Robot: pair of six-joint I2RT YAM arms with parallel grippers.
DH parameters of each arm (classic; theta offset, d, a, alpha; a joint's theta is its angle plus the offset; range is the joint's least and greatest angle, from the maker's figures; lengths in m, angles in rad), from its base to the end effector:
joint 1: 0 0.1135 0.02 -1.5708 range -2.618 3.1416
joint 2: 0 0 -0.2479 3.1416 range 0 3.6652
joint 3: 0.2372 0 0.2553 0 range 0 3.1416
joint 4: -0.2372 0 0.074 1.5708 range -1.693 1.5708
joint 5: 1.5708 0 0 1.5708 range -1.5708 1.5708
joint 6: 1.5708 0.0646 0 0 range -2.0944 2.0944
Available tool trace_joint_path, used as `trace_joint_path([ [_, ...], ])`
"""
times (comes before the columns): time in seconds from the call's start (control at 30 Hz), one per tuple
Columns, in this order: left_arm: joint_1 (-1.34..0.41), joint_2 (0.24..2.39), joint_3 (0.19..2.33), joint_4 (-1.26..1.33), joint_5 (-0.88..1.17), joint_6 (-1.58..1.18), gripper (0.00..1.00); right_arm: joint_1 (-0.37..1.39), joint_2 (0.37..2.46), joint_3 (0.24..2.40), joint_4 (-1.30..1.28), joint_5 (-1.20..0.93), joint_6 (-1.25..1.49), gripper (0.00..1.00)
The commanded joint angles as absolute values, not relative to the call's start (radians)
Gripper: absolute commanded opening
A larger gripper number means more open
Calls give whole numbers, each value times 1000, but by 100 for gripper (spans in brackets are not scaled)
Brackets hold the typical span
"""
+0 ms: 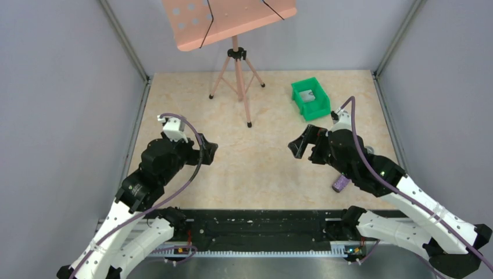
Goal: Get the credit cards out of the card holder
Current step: Move the card holder to the center of the board.
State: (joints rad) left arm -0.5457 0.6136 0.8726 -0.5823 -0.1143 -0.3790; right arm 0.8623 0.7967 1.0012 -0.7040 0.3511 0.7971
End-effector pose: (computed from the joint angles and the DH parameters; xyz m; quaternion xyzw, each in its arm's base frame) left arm 0.1516 -0.0834 0.3339 0.0342 0.8103 -0.2186 0.5426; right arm 0.1442 0.1341 0.3354 0.0615 0.8492 0.2694 0.4501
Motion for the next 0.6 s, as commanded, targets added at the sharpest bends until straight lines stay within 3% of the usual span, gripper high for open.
trace_joint_path([
  [0.0, -542, 622, 884, -531, -139, -361, 99, 873, 795, 1017, -685, 363, 801, 99],
  [0.23, -542, 634, 889, -544, -230, -381, 99, 874, 788, 1020, -682, 357, 794, 99],
  [0.57, -504, 847, 966, -705, -793, -641, 98, 873, 704, 931, -508, 263, 705, 98],
])
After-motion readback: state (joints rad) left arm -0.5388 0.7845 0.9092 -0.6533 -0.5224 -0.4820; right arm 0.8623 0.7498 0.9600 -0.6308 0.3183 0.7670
